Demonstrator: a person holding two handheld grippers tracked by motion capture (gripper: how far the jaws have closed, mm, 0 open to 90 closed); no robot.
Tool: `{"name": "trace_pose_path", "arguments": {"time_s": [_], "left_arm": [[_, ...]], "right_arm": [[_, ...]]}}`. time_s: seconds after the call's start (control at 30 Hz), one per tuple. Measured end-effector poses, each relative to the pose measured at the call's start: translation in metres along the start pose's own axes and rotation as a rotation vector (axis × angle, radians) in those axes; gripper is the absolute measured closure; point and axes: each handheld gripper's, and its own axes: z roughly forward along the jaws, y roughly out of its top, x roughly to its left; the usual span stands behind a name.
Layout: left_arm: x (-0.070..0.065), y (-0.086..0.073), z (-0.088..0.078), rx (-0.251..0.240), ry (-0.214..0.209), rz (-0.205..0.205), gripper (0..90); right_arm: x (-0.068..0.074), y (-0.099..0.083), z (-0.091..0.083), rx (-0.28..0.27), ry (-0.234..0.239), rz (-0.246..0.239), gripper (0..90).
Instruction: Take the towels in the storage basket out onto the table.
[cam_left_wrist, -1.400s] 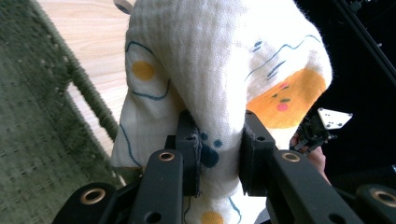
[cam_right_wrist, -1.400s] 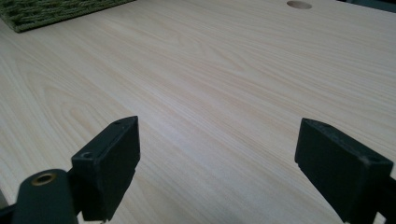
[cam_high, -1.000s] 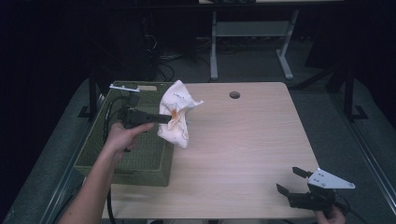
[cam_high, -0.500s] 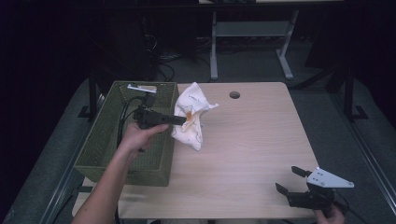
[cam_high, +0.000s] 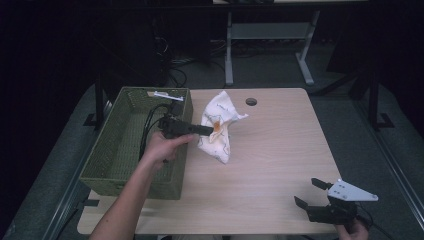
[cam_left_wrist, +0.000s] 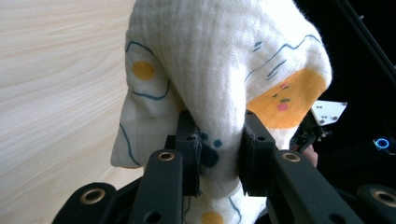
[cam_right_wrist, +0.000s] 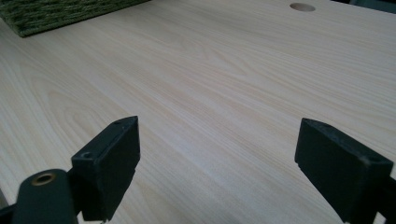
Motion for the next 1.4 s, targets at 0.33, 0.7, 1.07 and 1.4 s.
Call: {"name": "trace_pose_path", "arguments": {"time_s": [0.33, 0.7, 1.07, 1.4], "left_arm": [[0.0, 0.004, 0.016, 0.004, 0.0, -0.006, 72.9], [0.002, 0.005, 0.031, 0.016, 0.022, -0.013, 72.7], [0.001, 0.004, 0.054, 0.044, 0.027, -0.009, 72.2], [0.001, 0.005, 0.072, 0.053, 0.033, -0.009, 72.2]], "right_arm": [[-0.001, 0.0, 0.0, -0.003, -0.001, 0.002, 13.8], [-0.001, 0.0, -0.001, -0.002, 0.001, 0.006, 13.8], [-0.001, -0.001, -0.001, 0.0, -0.002, 0.008, 13.8], [-0.002, 0.0, -0.002, -0.005, -0.002, 0.008, 13.8]]}}
